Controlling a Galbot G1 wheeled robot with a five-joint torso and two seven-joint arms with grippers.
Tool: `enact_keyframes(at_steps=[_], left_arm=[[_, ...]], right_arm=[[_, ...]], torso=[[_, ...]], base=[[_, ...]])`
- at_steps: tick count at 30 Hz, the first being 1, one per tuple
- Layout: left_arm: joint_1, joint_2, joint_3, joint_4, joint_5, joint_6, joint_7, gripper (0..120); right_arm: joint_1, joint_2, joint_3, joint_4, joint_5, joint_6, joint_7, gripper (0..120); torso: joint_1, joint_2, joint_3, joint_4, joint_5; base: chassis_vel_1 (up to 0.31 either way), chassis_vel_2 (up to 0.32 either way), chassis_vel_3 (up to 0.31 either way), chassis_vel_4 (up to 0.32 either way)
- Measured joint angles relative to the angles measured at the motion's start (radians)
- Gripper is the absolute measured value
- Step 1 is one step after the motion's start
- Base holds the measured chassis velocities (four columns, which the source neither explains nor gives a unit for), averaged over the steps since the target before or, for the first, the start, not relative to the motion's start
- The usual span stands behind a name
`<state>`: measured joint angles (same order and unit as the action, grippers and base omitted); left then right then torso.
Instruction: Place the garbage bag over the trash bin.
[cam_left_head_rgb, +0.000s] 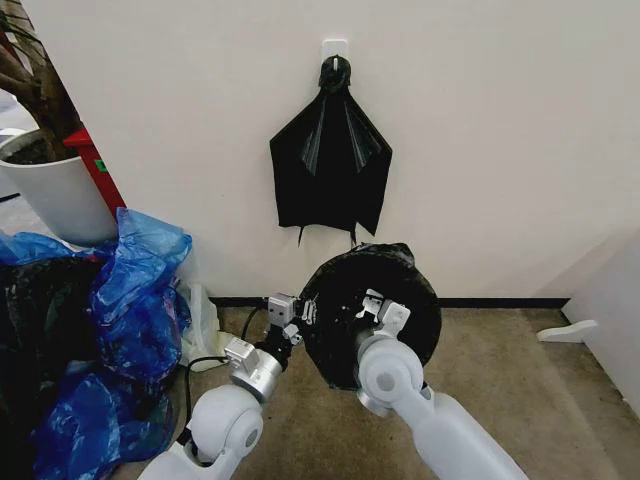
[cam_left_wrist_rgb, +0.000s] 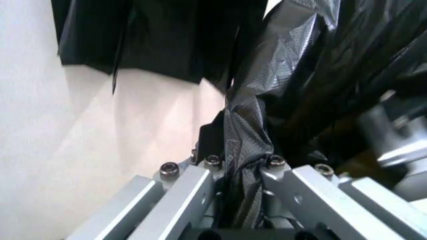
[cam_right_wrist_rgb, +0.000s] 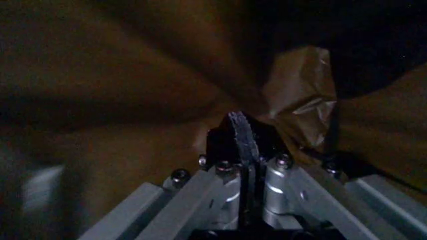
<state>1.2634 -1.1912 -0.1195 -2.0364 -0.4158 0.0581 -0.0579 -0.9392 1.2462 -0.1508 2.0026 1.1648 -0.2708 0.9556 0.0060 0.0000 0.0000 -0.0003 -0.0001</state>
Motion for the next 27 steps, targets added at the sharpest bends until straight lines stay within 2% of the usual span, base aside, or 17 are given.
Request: enact_keyframes(at_steps=[8, 17, 21, 23, 25, 27], left_arm=[[-0.019, -0.017, -0.009, 0.055, -0.032, 0.037, -0.055, 1], [-0.041, -0.03, -0.033, 0.096, -0.123, 0.104, -0.14, 1], [-0.049, -0.031, -0.052, 0.096, -0.237, 0.17, -0.178, 1], [-0.045, -0.029, -0.072, 0.089, -0.292, 0.203, -0.191, 1], [-0.042, -0.028, -0.078, 0.084, -0.31, 0.218, -0.2, 1], [-0.032, -0.02, -0.102, 0.065, -0.384, 0.278, -0.235, 1]], right_arm=[[-0.005, -0.021, -0.038, 0.044, -0.062, -0.018, -0.033, 0], [-0.098, -0.118, -0.032, 0.195, -0.259, -0.056, -0.186, 0], [-0.21, -0.181, 0.078, 0.317, -0.45, -0.013, -0.465, 0], [-0.245, -0.206, 0.124, 0.308, -0.574, 0.068, -0.587, 0], [-0.252, -0.21, 0.138, 0.3, -0.604, 0.093, -0.617, 0], [-0.295, -0.207, 0.209, 0.259, -0.7, 0.185, -0.719, 0]], torso=[[0.0, 0.0, 0.0, 0.0001, 0.0], [0.0, 0.0, 0.0, 0.0002, 0.0003], [0.0, 0.0, 0.0, -0.0003, 0.0001], [0.0, 0.0, 0.0, -0.0004, 0.0], [0.0, 0.0, 0.0, -0.0002, 0.0], [0.0, 0.0, 0.0, 0.0006, 0.0003]], base=[[0.0, 0.0, 0.0, 0.0], [0.0, 0.0, 0.0, 0.0], [0.0, 0.0, 0.0, 0.0], [0.0, 0.0, 0.0, 0.0], [0.0, 0.0, 0.0, 0.0], [0.0, 0.0, 0.0, 0.0]])
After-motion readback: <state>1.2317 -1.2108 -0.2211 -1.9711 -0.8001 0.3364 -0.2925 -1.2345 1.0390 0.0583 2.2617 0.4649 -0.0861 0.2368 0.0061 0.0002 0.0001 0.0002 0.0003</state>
